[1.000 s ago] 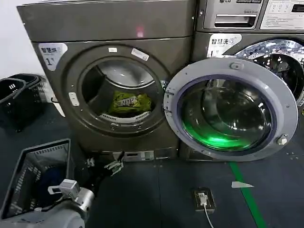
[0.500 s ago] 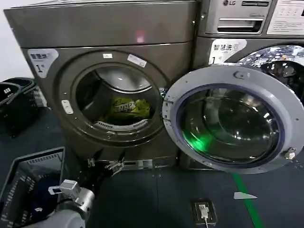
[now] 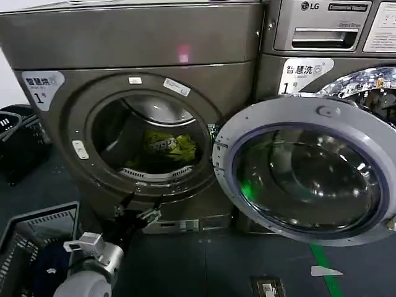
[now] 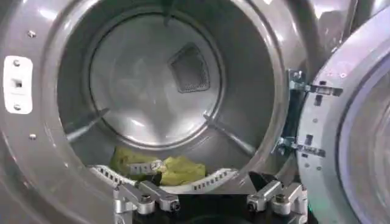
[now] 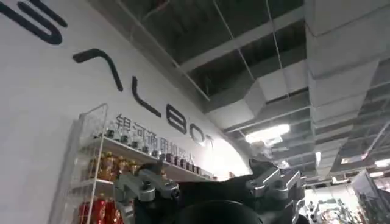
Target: Grasp the clothes from the dryer.
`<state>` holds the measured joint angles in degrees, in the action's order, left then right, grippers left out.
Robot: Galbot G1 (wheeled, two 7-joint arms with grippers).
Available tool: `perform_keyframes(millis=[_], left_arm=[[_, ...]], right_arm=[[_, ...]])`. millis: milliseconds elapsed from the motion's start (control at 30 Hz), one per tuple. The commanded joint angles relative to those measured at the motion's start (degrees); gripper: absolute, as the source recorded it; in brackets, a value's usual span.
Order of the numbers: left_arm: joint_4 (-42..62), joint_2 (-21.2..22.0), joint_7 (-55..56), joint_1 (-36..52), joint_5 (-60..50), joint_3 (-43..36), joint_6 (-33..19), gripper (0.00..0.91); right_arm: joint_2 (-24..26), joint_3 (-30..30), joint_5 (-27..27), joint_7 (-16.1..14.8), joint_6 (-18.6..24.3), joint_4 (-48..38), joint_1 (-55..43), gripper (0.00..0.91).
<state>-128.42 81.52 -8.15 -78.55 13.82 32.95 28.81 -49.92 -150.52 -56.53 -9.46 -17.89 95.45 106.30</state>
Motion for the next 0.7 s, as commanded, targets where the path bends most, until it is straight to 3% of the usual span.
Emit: perform_keyframes(millis=[33,100,233,400,533,700], left_arm=[[-0.1,-0.1,0.0,-0.1,0.0,0.0,0.0,0.907],[-0.4,-0.1,-0.3,-0.1,0.1,-0.1,-0.6,0.907],[-0.9,-0.1,-0.5,1.0,1.4,0.3,-7.4,0.907],[2.7,-1.0,-0.4,7.8,2.1,-0.1,-7.4,0.907],[8.8,-1.7,-0.4,15.6,3.4,-1.4,-6.6,0.907],[26.4,-0.8,0.4,28.5,2.4,-4.2,-7.6,0.907]], right_arm=[[0.0,0.0,-0.1,0.0,0.1,0.1,0.0,0.907],[0.0,0.0,-0.2,0.1,0.2,0.1,0.0,0.907],[-0.4,0.0,0.1,0.1,-0.1,0.9,0.2,0.907],[-0.6,-0.3,0.4,0.6,-1.5,1.6,0.5,0.907],[-0.9,-0.2,0.5,0.6,-1.6,1.9,0.2,0.907],[-1.6,-0.6,0.4,0.6,-1.6,2.5,0.5,0.907]])
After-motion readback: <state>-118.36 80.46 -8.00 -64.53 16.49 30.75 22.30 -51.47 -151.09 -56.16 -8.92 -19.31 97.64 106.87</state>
